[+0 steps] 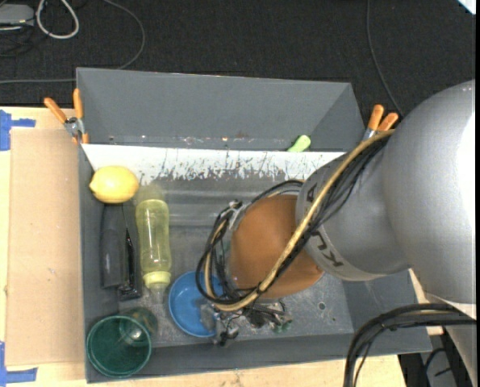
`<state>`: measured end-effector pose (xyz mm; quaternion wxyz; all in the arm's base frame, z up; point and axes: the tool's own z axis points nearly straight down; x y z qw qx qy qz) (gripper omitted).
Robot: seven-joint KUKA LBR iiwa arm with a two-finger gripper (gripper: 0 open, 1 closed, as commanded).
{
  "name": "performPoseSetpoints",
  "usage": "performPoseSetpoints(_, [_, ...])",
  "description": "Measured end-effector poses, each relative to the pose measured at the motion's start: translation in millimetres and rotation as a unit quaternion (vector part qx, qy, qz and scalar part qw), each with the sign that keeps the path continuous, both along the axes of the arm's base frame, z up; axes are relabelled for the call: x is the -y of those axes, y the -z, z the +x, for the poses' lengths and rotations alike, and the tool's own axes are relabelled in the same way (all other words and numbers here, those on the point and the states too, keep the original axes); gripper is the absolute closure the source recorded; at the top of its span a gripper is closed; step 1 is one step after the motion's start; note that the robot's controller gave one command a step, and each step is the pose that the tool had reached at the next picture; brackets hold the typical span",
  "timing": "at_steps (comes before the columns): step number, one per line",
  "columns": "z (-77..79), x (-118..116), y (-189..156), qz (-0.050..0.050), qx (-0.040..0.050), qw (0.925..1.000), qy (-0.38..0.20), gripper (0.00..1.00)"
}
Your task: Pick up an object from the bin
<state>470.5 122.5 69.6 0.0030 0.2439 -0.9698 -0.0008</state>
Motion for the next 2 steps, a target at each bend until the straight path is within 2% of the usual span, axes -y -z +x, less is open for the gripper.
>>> performPoseSetpoints(1, [-1.2,9.9,-16.9,0.001,-0.0011,0.985,-0.172,1.0])
performPoseSetpoints(2, [-1.2,10.0,-16.9,0.002,-0.0011,0.9852,-0.172,1.0])
